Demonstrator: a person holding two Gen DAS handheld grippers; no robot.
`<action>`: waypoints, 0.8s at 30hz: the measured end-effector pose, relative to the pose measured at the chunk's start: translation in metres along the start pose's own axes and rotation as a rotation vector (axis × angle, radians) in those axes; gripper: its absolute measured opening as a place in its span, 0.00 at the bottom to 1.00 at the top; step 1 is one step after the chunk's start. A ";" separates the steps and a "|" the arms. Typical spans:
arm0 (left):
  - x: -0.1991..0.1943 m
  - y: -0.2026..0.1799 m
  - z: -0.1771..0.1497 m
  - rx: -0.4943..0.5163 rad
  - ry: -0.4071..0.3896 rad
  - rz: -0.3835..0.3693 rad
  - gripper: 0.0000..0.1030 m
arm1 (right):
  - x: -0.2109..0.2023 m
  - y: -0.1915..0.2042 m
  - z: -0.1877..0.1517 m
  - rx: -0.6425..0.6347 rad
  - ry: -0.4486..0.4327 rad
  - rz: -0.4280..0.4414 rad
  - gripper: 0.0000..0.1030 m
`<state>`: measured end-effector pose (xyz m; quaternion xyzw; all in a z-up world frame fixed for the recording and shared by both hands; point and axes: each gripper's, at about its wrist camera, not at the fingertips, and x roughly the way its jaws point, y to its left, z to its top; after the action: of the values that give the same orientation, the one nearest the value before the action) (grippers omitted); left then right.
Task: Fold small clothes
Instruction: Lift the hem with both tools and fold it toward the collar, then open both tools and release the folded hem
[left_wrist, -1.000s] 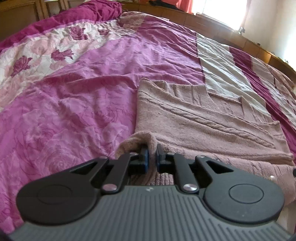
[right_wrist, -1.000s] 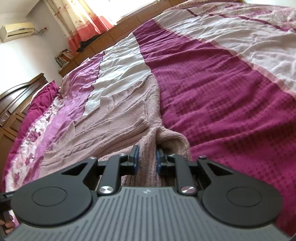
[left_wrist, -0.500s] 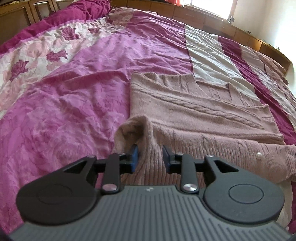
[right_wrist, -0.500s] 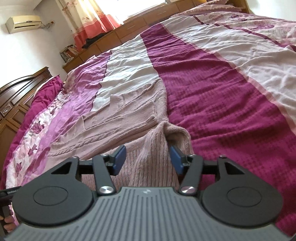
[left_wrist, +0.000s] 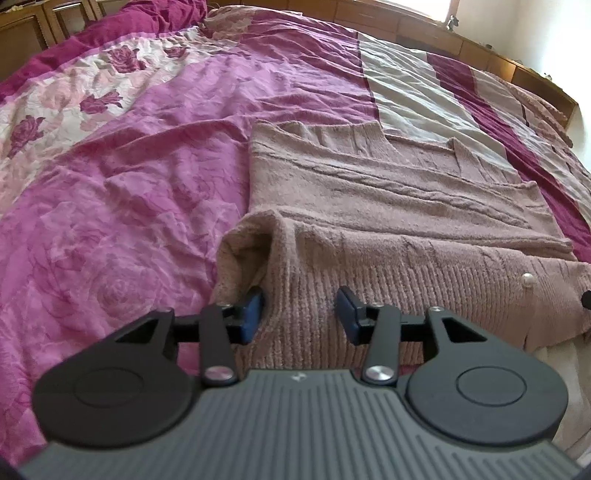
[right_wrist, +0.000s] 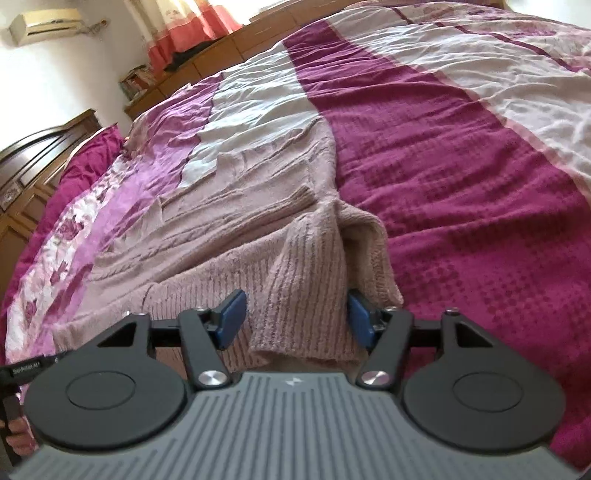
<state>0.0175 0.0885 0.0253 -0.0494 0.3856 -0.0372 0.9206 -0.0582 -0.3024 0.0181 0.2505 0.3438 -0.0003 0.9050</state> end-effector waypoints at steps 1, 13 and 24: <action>0.001 0.000 0.000 -0.006 0.005 -0.003 0.50 | 0.001 0.000 -0.001 -0.007 0.003 0.004 0.71; 0.003 -0.005 -0.001 0.022 0.009 0.020 0.50 | 0.009 -0.005 -0.002 -0.013 0.013 0.055 0.79; -0.013 -0.005 -0.001 -0.005 0.033 -0.009 0.51 | -0.002 0.004 0.010 0.007 0.051 0.084 0.76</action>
<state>0.0073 0.0852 0.0341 -0.0528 0.4007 -0.0412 0.9138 -0.0526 -0.3038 0.0272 0.2676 0.3558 0.0427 0.8944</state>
